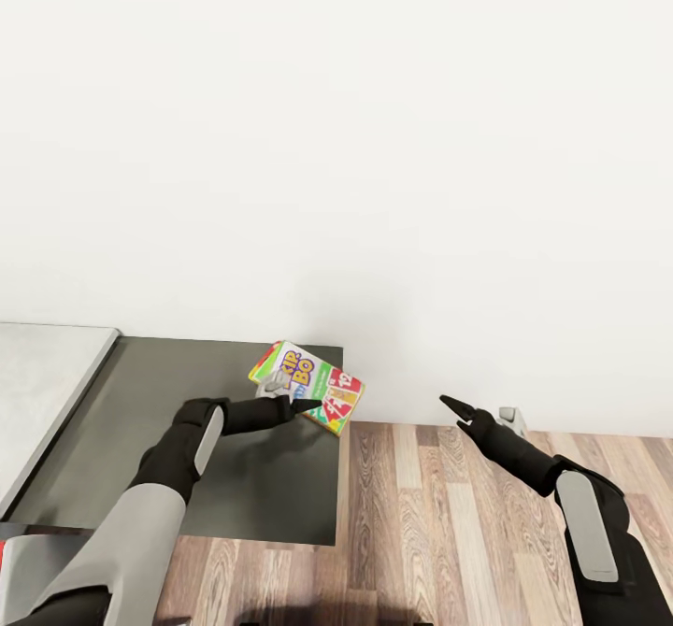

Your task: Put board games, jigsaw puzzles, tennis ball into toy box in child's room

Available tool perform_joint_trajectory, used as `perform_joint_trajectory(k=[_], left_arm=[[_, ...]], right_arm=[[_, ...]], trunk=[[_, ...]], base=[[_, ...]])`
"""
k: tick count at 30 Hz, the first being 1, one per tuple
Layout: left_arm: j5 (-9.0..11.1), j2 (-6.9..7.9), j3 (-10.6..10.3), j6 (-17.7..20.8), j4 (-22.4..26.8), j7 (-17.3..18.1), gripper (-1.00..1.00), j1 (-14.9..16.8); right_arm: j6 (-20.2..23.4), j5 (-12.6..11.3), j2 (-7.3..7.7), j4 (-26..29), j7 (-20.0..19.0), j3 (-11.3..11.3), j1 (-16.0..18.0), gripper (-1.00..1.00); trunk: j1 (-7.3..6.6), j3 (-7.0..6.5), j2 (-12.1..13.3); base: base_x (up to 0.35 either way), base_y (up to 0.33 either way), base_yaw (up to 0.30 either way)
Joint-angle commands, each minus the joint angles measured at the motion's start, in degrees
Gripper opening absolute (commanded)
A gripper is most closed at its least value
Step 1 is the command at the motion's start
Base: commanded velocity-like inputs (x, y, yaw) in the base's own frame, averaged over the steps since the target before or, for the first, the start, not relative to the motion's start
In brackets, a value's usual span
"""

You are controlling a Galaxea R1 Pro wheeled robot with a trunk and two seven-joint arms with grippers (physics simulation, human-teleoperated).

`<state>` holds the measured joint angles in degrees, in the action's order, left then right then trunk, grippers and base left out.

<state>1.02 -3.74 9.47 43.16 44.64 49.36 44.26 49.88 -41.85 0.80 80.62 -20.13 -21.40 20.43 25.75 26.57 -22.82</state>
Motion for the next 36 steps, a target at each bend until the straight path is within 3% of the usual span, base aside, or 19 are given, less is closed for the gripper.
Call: perform_joint_trajectory(k=[1,14,17,20,24,28,32,36], left_arm=[[0.1,-0.05,0.3,0.2,-0.1,0.2,1.00,0.0],[0.2,-0.28,0.5,-0.3,-0.3,0.3,1.00,0.0],[0.2,-0.80,0.6,-0.2,-0.4,2.4,1.00,0.0],[0.1,-2.29,0.4,-0.3,-0.4,5.0,1.00,0.0],[0.1,-2.57,0.5,-0.2,-0.4,6.1,1.00,0.0],[0.2,-2.34,0.7,-0.1,-0.2,8.3,1.00,0.0],[0.0,-2.09,0.7,0.3,0.4,13.2,1.00,0.0],[-0.3,0.47,0.5,2.7,2.7,16.8,1.00,0.0]], right_arm=[[0.3,0.3,-0.01,-0.1,-0.4,-0.1,0.0,1.00],[0.3,0.3,0.02,-0.3,-0.4,-0.1,0.0,1.00],[0.3,0.3,0.06,-0.3,-0.4,-0.3,0.0,1.00],[0.3,0.3,0.04,-0.3,-0.4,-0.3,0.0,1.00],[0.3,0.3,0.00,-0.3,-0.4,-0.2,0.0,1.00],[0.3,0.3,-0.01,-0.3,-0.4,-0.2,0.0,1.00],[0.3,0.3,-0.01,-0.3,-0.4,-0.1,0.0,1.00],[0.3,0.3,0.03,-0.3,-0.4,-0.2,0.0,1.00]], trunk=[[0.03,0.08,-0.1],[0.03,0.08,-0.1],[0.03,0.08,-0.1],[0.03,0.08,-0.1],[0.03,0.08,-0.1],[0.03,0.08,-0.1],[0.03,0.08,-0.1],[0.03,0.08,-0.1]], base=[[0.000,0.000,0.000],[0.000,0.000,0.000],[0.000,0.000,0.000],[0.000,0.000,0.000],[0.000,0.000,0.000],[0.000,0.000,0.000],[0.000,0.000,0.000],[0.000,0.000,0.000]])
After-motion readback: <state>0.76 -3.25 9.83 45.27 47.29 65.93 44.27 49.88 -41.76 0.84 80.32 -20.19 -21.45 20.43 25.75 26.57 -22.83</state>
